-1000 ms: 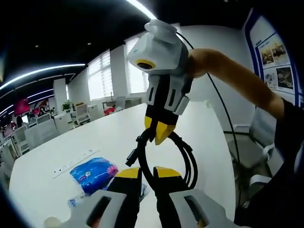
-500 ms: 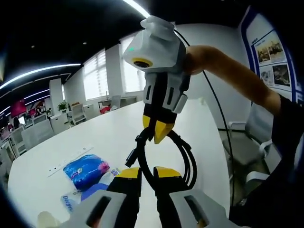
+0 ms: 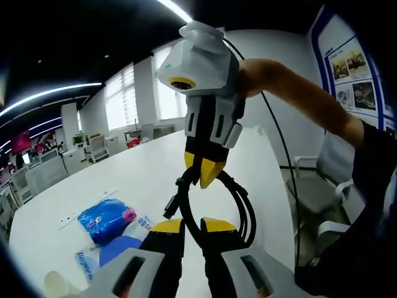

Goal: Arrange the tabletop items into an orderly group along one side of the table until the central work area is clear of visible clutter.

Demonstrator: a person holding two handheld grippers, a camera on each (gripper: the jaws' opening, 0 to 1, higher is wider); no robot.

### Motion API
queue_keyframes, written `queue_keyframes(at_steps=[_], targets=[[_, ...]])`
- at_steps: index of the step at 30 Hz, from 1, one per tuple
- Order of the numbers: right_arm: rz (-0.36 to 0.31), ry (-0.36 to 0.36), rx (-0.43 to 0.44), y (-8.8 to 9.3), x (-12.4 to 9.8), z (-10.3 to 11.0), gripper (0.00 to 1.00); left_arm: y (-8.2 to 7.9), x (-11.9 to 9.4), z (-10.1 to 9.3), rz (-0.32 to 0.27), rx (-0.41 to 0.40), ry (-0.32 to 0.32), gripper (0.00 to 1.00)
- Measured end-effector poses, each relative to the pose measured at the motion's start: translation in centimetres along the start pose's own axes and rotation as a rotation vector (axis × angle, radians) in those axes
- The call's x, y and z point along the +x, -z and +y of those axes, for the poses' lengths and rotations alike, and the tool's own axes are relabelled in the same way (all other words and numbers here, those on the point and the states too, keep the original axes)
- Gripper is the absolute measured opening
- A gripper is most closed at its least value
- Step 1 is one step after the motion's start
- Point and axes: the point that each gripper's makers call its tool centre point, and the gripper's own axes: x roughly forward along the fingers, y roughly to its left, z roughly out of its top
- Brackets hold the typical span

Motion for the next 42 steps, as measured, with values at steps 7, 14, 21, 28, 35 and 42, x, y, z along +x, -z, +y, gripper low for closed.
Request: queue_keyframes(at_steps=[7,14,21,28,35,42], targets=[[0.013,-0.028,0.011,0.7,1.6,0.5,0.05,1.4,0.6,-0.1,0.02,-0.015,0.018,0.08],[0.029,-0.063,0.027,1.1,3.2,0.2,0.05,3.0,1.4,-0.4,0.05,-0.031,0.038,0.08],[0.044,-0.09,0.042,1.7,4.6,-0.3,0.05,4.7,2.3,-1.3,0.078,-0.046,0.056,0.08],[0.067,-0.122,0.055,3.1,6.1,0.2,0.05,6.1,3.2,-2.3,0.106,-0.058,0.076,0.09],[0.074,-0.146,0.068,3.8,7.4,1.0,0.05,7.2,3.7,-2.8,0.132,-0.062,0.084,0.09],[0.068,-0.149,0.075,3.9,8.3,0.9,0.05,7.7,4.1,-1.4,0.148,-0.066,0.083,0.09]])
